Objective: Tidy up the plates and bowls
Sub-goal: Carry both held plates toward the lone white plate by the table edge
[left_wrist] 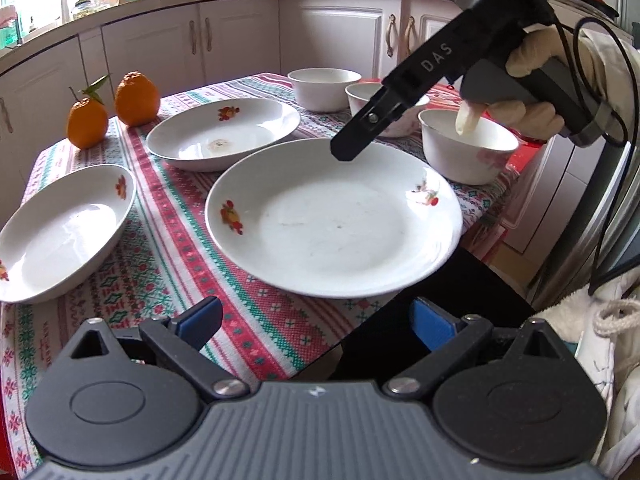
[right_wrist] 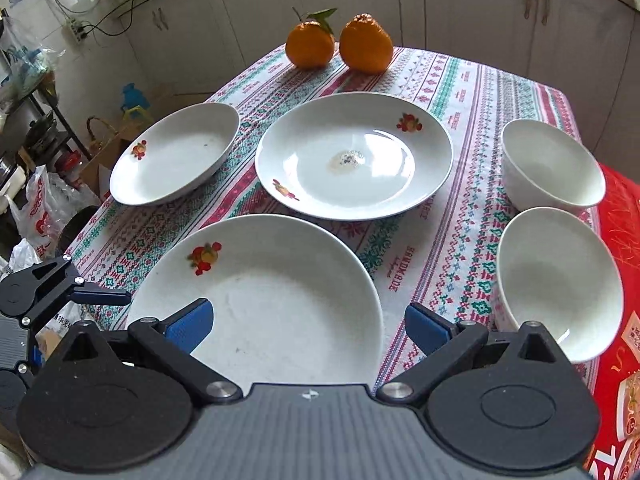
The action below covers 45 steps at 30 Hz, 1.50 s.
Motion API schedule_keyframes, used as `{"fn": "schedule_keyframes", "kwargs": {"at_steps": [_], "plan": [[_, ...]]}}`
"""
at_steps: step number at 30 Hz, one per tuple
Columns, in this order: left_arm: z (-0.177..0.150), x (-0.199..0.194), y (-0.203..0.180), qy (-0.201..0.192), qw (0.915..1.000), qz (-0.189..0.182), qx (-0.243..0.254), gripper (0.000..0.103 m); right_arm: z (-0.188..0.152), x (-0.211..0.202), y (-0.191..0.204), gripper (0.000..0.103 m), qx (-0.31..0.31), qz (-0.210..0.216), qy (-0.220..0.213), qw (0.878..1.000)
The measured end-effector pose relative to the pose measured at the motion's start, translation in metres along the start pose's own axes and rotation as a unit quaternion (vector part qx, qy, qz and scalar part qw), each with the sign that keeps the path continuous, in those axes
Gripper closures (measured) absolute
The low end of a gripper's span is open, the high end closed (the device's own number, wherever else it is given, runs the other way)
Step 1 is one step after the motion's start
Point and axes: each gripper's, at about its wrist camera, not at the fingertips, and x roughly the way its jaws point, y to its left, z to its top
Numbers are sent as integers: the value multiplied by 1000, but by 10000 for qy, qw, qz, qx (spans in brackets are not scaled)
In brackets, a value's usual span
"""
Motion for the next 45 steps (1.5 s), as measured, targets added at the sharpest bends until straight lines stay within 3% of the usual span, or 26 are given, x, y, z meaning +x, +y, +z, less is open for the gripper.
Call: {"fn": "schedule_keyframes", "kwargs": {"at_steps": [9, 23, 45], "plan": [[4, 8, -5, -26, 9999, -103, 85, 4, 4, 15, -5, 3, -59, 77, 309, 9995], [7, 12, -2, -113, 9996, -249, -80, 5, 9, 29, -20, 26, 41, 508, 608, 9968], [8, 15, 2, -111, 9991, -401, -42, 6, 17, 35, -32, 27, 148, 938, 677, 9932]]}}
